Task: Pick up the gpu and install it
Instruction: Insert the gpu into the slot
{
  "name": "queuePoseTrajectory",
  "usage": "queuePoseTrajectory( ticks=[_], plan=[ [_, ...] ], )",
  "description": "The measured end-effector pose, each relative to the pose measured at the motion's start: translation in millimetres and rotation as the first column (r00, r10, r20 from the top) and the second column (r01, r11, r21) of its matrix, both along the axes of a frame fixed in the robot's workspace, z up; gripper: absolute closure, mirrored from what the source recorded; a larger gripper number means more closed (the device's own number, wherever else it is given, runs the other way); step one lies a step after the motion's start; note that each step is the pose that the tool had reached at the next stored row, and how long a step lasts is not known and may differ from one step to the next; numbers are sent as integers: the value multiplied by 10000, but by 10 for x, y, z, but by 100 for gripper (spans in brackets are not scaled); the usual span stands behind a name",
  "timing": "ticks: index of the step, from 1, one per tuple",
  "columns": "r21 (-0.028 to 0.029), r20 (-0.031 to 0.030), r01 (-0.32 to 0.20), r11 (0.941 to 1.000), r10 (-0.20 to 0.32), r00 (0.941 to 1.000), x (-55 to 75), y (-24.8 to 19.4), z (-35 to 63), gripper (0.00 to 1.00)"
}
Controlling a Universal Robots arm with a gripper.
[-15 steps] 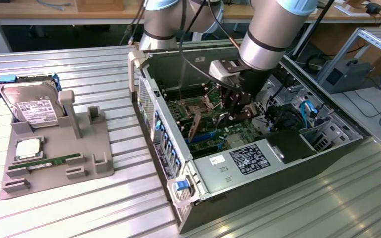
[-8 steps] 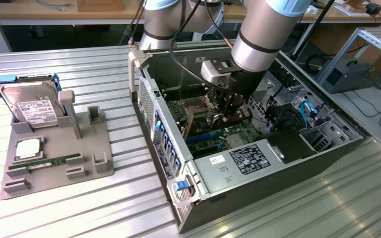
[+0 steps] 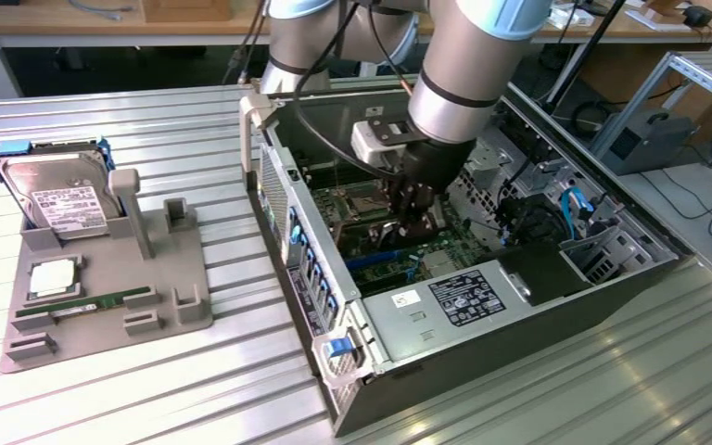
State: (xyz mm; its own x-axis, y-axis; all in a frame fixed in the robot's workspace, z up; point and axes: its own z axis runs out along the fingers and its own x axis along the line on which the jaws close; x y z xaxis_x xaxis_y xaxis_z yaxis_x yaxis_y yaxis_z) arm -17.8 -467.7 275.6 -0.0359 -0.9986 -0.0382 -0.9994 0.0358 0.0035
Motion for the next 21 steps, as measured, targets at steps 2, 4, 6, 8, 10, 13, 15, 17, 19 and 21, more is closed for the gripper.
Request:
queuePoseTrajectory(
  ticks=[2,4,6,8,10,13,15,17,19,21],
  plan=[
    [-45,39,4,10000,-4,10000,-34,0,1,73],
    [-89,61,17,10000,-16,10000,-68,0,0,73],
    [-110,63,57,9999,-56,10000,-92,2,0,73],
    [-127,67,126,9998,-125,9999,-131,3,0,73],
    [-153,79,192,9997,-191,9998,-180,3,-2,73],
    [-223,82,255,9994,-254,9996,-190,3,-25,73],
    [-232,81,270,9994,-269,9996,-193,2,-31,73],
    [-230,82,271,9994,-270,9996,-193,3,-32,73],
    [-227,83,273,9994,-271,9996,-201,5,-39,73],
    [-222,82,270,9994,-268,9996,-206,5,-46,73]
  ],
)
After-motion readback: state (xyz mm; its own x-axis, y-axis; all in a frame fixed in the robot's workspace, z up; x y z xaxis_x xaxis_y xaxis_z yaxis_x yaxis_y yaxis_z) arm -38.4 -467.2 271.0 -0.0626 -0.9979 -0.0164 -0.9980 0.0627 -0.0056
